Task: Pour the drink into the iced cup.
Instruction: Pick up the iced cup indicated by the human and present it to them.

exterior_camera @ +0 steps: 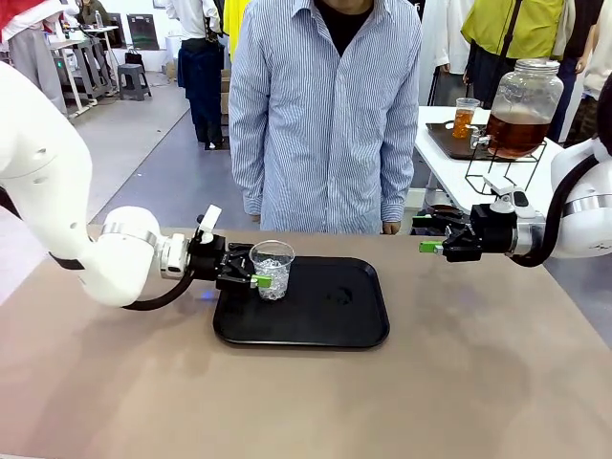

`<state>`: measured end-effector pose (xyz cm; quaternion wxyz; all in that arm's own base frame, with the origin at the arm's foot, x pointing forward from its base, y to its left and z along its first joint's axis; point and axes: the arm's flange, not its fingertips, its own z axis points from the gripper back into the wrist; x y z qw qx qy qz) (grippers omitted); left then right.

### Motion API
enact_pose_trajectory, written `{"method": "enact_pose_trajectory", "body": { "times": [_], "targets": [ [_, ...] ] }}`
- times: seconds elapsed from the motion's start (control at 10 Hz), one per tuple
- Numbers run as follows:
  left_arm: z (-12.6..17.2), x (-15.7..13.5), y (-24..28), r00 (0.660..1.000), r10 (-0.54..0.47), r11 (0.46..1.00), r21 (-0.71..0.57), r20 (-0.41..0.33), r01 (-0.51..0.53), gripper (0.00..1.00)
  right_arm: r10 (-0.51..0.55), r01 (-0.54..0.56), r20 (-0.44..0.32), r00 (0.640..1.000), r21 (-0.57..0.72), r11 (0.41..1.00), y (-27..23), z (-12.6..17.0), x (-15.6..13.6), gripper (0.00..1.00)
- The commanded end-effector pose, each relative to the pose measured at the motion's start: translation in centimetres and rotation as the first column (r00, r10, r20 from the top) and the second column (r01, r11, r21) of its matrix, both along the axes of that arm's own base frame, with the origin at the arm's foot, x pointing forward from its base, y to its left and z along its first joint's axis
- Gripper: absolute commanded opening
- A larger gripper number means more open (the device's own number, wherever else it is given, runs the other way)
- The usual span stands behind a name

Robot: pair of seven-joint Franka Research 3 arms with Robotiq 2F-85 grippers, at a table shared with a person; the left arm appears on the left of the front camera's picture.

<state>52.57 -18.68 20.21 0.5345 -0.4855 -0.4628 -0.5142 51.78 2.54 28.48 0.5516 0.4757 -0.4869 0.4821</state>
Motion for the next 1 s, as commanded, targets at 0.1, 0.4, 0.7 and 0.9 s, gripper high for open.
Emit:
{"method": "enact_pose_trajectory", "body": {
  "times": [0.1,0.4,0.7,0.9],
  "targets": [
    [0.15,-0.28,-0.99,0.999,0.037,0.999,-0.002,0.020,-0.037,1.00,0.006,-0.006,-0.004,1.000,-0.002,1.000,0.20,0.38,0.16,1.00],
    [0.01,-0.41,-1.36,0.999,0.039,0.999,0.010,0.014,-0.039,1.00,0.006,-0.006,-0.004,1.000,-0.002,1.000,0.20,0.38,0.16,1.00],
    [-0.04,-0.60,-1.80,1.000,0.015,1.000,0.010,0.003,-0.015,0.80,0.006,-0.006,-0.004,1.000,-0.002,1.000,0.20,0.38,0.16,1.00],
    [0.06,-0.74,-1.64,0.999,0.015,1.000,-0.001,0.031,-0.015,0.61,0.006,-0.006,-0.004,1.000,-0.002,1.000,0.20,0.38,0.16,1.00]
  ]
}}
